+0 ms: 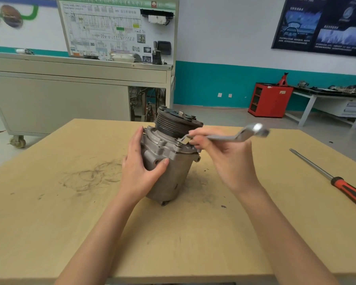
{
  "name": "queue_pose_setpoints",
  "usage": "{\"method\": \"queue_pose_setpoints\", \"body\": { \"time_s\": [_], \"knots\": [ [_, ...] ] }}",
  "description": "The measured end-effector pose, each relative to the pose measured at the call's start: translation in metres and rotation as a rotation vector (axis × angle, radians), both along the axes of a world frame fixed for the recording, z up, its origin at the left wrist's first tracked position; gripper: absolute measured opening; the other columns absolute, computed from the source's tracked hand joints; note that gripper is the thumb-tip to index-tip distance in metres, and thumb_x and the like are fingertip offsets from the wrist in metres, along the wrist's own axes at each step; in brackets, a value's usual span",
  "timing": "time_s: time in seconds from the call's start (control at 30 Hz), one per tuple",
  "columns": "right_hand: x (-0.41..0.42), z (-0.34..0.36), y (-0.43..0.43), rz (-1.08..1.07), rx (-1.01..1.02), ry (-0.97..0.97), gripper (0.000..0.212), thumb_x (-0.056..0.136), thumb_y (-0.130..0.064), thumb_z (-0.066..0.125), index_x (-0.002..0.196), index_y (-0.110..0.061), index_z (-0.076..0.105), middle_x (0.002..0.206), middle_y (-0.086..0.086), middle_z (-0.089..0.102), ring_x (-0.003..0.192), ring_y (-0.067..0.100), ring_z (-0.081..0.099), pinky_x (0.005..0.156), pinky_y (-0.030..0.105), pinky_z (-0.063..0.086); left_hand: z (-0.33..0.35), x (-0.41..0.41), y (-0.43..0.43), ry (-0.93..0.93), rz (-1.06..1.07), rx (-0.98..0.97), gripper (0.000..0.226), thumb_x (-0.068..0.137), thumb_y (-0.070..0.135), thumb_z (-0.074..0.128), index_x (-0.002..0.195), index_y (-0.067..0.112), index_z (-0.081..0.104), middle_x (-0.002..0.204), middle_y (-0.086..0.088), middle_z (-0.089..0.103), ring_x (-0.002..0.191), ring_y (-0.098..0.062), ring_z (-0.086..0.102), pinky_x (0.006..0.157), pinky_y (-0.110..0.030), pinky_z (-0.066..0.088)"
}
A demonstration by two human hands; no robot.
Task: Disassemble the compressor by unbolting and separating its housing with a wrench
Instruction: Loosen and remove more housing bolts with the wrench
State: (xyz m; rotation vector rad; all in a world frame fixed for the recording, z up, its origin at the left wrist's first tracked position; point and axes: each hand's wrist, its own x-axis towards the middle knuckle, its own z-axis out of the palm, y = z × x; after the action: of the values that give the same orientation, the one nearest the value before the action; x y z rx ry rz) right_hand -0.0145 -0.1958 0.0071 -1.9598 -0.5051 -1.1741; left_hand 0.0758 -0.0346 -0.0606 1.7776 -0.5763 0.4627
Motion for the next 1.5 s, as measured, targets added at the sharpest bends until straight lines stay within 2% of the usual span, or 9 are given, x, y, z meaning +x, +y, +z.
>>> {"method": "queue_pose_setpoints", "body": {
  "time_s": [0.1,0.3,0.4,0.57,0.7,0.8,1.1,1.37,1.5],
  "knots": [
    [-0.005,-0.005,0.011,-0.167,-0.296,-0.118,0.016,0.083,-0.014,0.068,0.091,-0.001,0.073,0.088,0.01,0.071,0.077,0.018,0.067,0.07,0.029,0.055,0.0,0.0,0.0,-0.004,0.003,0.007,0.093,0.066,0.059,0.057,0.147,0.037,0.02,0.151,0.008,0.034,0.137,-0.01,0.035,0.111,-0.052,0.03],
    [0.002,-0.012,0.017,-0.208,-0.292,-0.206,0.015,0.088,-0.013,0.062,0.09,0.0,0.071,0.088,0.009,0.07,0.078,0.018,0.066,0.069,0.027,0.054,0.0,0.001,0.0,-0.01,0.005,0.012,0.094,0.065,0.059,0.057,0.147,0.035,0.02,0.151,0.007,0.034,0.137,-0.01,0.035,0.111,-0.053,0.029],
    [0.004,-0.027,0.008,-0.007,0.053,-0.058,0.021,0.094,-0.016,0.05,0.095,-0.005,0.068,0.096,0.006,0.07,0.091,0.017,0.068,0.082,0.029,0.054,0.001,0.001,0.0,-0.004,0.0,0.009,0.094,0.065,0.059,0.057,0.147,0.035,0.019,0.152,0.008,0.033,0.138,-0.01,0.034,0.112,-0.052,0.028],
    [0.02,-0.032,-0.004,0.543,0.925,0.328,0.038,0.099,-0.004,0.032,0.083,-0.006,0.067,0.097,0.013,0.072,0.088,0.026,0.07,0.074,0.027,0.056,0.001,0.0,0.0,-0.009,0.003,0.013,0.09,0.065,0.06,0.056,0.143,0.04,0.017,0.147,0.018,0.03,0.138,-0.007,0.031,0.113,-0.052,0.028],
    [0.029,-0.021,-0.013,0.684,1.17,0.506,0.03,0.101,-0.008,0.032,0.088,-0.002,0.058,0.092,0.016,0.073,0.08,0.023,0.072,0.064,0.024,0.057,0.0,0.001,0.0,-0.01,0.003,0.011,0.089,0.066,0.059,0.057,0.143,0.041,0.017,0.146,0.021,0.029,0.137,-0.004,0.03,0.113,-0.051,0.027],
    [0.025,-0.018,-0.014,0.556,1.052,0.334,0.032,0.101,-0.018,0.038,0.088,-0.001,0.062,0.087,0.017,0.073,0.079,0.024,0.072,0.065,0.024,0.057,0.0,0.001,0.0,-0.006,-0.005,0.009,0.089,0.066,0.059,0.057,0.143,0.042,0.017,0.148,0.019,0.03,0.138,-0.006,0.031,0.113,-0.052,0.027],
    [0.002,-0.013,0.017,-0.191,-0.222,-0.21,0.033,0.092,-0.024,0.053,0.093,0.004,0.07,0.09,0.012,0.071,0.082,0.017,0.068,0.075,0.026,0.056,0.001,0.0,0.0,-0.011,0.003,0.016,0.091,0.066,0.06,0.055,0.146,0.039,0.017,0.153,0.01,0.03,0.14,-0.009,0.03,0.113,-0.052,0.027],
    [0.0,-0.016,0.014,-0.184,-0.257,-0.222,0.036,0.093,-0.026,0.052,0.087,0.004,0.071,0.09,0.014,0.071,0.084,0.02,0.069,0.077,0.028,0.055,0.001,0.001,0.001,-0.012,0.002,0.02,0.092,0.067,0.059,0.056,0.147,0.037,0.017,0.153,0.01,0.03,0.14,-0.009,0.029,0.113,-0.052,0.027],
    [0.01,-0.028,0.011,0.055,0.191,-0.019,0.021,0.095,-0.016,0.049,0.092,-0.005,0.067,0.095,0.004,0.071,0.089,0.016,0.069,0.08,0.026,0.054,0.0,0.002,0.0,-0.009,0.007,0.012,0.09,0.067,0.059,0.057,0.145,0.04,0.017,0.153,0.01,0.03,0.139,-0.008,0.03,0.113,-0.053,0.027]
  ]
}}
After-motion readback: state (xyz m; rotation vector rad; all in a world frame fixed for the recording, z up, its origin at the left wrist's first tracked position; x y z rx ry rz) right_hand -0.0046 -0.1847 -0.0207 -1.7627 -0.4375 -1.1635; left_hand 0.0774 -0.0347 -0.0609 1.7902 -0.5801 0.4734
